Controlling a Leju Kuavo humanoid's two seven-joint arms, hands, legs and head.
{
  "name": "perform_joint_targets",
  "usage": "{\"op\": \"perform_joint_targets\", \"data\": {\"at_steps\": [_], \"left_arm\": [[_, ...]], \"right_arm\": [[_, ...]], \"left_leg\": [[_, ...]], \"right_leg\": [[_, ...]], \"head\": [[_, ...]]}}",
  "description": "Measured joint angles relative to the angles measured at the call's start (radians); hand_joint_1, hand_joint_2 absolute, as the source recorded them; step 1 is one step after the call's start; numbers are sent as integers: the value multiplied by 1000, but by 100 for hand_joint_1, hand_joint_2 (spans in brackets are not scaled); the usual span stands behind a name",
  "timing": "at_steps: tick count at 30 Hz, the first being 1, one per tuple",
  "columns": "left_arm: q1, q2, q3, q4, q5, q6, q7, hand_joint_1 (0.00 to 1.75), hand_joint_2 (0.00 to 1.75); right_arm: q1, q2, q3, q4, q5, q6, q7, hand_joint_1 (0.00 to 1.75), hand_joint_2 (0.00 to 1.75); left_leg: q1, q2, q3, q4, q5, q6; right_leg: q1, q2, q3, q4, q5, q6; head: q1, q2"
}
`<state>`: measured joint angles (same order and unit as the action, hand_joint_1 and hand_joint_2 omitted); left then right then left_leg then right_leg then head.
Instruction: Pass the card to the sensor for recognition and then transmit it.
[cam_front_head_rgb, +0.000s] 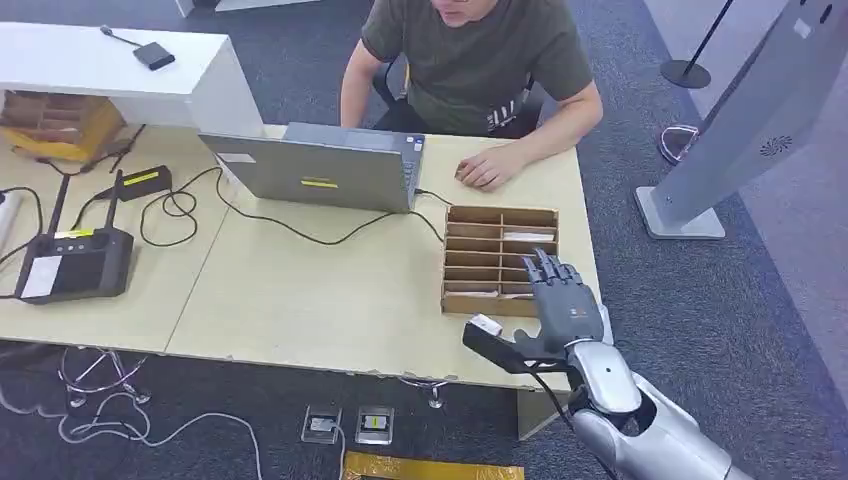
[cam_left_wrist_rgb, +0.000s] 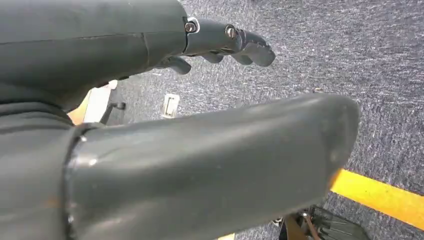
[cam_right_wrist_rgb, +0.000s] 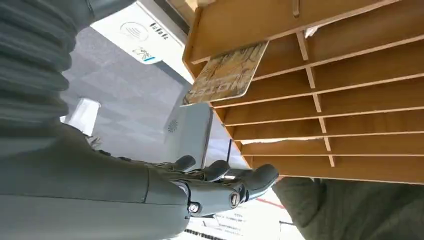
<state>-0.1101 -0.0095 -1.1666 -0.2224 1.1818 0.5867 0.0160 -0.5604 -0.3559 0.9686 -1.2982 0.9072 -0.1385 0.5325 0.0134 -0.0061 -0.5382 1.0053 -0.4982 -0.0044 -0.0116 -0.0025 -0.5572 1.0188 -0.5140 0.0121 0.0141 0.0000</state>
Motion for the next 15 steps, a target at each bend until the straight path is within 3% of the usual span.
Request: {"op": "perform_joint_targets", "data": {"at_steps": [15], "left_arm": [[0,5,-24,0,-4,1,5,0,0]], "right_arm": [[-16,15,1,89,-31,-55,-9,0,175]], "left_leg": [[0,0,0,0,0,0]], "right_leg": [[0,0,0,0,0,0]], "head": [[0,0]]}}
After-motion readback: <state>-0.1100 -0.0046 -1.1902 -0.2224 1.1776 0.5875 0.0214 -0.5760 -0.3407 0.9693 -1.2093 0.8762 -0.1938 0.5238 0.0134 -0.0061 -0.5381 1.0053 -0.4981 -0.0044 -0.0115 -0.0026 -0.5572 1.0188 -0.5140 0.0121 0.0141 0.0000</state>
